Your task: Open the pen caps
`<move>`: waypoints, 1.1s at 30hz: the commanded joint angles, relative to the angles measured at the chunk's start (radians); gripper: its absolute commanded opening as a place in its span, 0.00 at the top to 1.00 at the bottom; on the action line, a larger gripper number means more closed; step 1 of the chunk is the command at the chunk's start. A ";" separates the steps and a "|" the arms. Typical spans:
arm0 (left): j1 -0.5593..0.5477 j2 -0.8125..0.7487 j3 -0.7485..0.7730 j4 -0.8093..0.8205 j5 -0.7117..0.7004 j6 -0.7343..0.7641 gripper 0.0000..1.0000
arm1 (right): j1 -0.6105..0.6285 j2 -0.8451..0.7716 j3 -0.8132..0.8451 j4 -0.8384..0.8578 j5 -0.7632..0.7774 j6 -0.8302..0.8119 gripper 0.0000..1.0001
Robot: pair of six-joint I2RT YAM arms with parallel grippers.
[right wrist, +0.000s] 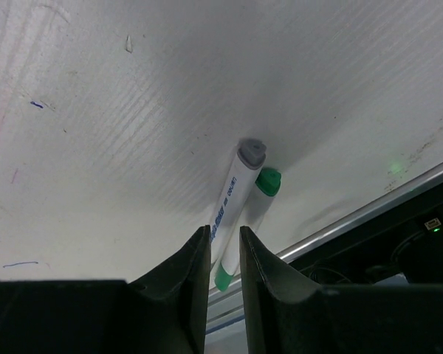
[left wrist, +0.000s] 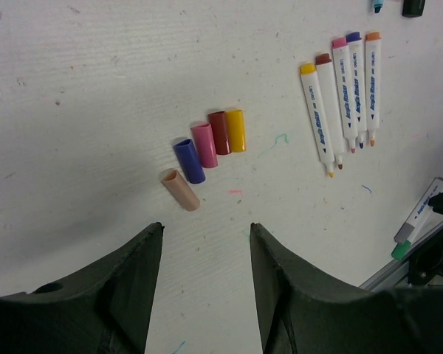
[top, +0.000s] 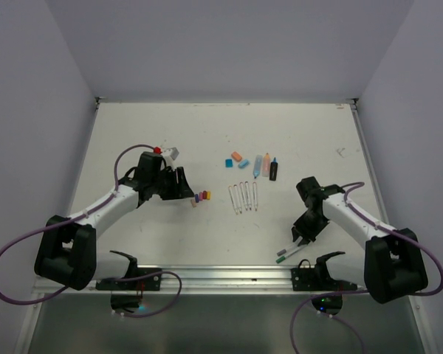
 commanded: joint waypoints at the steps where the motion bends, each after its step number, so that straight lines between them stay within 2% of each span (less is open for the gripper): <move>1: 0.007 -0.017 0.032 -0.013 0.017 0.017 0.46 | -0.005 0.015 -0.016 0.046 0.045 0.023 0.74; 12: 0.007 -0.013 0.048 -0.027 0.018 0.026 0.46 | -0.005 0.092 -0.053 0.144 0.033 0.012 0.76; 15: 0.007 -0.013 0.047 -0.032 0.016 0.025 0.46 | -0.005 0.129 -0.029 0.161 0.060 -0.008 0.83; 19: 0.007 -0.011 0.061 -0.041 0.021 0.028 0.46 | -0.003 0.169 0.008 0.170 0.043 -0.026 1.00; 23: 0.007 -0.016 0.090 -0.061 0.013 0.034 0.46 | 0.006 0.137 0.088 0.160 0.054 -0.074 1.00; 25: 0.007 -0.011 0.107 -0.063 0.028 0.035 0.46 | 0.006 0.121 0.181 0.143 0.057 -0.100 1.00; 28: 0.007 -0.001 0.143 -0.035 0.123 0.031 0.46 | 0.009 0.111 0.328 0.164 0.004 -0.189 1.00; 30: 0.007 0.009 0.163 0.035 0.262 0.018 0.46 | 0.011 0.121 0.405 0.181 -0.023 -0.272 1.00; 33: -0.007 0.025 0.166 0.208 0.473 -0.070 0.42 | 0.012 0.141 0.508 0.270 -0.211 -0.368 1.00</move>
